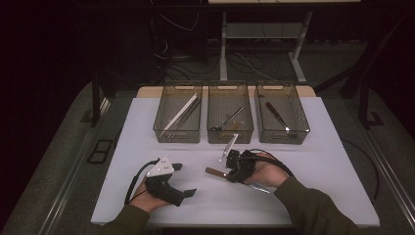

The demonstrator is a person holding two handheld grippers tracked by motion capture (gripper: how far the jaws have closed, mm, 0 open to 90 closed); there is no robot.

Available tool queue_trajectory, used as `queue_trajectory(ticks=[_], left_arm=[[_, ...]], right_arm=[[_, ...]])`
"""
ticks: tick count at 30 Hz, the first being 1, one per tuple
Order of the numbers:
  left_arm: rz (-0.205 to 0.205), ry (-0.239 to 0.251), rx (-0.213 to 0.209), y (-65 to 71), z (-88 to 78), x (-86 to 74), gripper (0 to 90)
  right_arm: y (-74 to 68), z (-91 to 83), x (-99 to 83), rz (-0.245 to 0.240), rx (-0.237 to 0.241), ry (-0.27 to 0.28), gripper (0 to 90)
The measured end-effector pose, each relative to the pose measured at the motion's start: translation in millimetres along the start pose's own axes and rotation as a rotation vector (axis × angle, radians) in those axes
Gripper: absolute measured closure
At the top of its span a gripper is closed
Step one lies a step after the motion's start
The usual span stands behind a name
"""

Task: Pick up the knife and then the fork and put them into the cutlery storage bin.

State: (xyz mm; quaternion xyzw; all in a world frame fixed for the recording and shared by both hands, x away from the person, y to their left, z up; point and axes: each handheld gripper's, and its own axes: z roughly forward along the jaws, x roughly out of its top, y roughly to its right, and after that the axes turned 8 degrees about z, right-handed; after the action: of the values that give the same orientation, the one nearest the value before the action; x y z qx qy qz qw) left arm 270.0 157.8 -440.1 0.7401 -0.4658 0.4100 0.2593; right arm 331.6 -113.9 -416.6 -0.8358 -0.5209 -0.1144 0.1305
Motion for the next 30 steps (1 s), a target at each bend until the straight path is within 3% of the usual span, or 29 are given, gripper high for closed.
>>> queue_trajectory(ticks=[12,13,20,30], left_arm=[[0.0,0.002,-0.001,0.0,-0.2,-0.1,0.0],[0.001,0.002,0.0,0.1,-0.5,0.0,0.0],[0.003,0.006,-0.002,0.5,-0.7,0.3,0.0],[0.001,0.009,-0.006,0.3,-0.5,0.4,0.0]], right_arm=[[25.8,-38.2,-26.2,0.109,0.04,0.208,76.8],[27.7,-42.9,-29.9,0.141,0.049,0.234,76.7],[42.7,-59.8,-47.1,0.219,0.068,0.344,76.8],[57.5,-75.6,-59.9,0.269,0.087,0.459,76.8]])
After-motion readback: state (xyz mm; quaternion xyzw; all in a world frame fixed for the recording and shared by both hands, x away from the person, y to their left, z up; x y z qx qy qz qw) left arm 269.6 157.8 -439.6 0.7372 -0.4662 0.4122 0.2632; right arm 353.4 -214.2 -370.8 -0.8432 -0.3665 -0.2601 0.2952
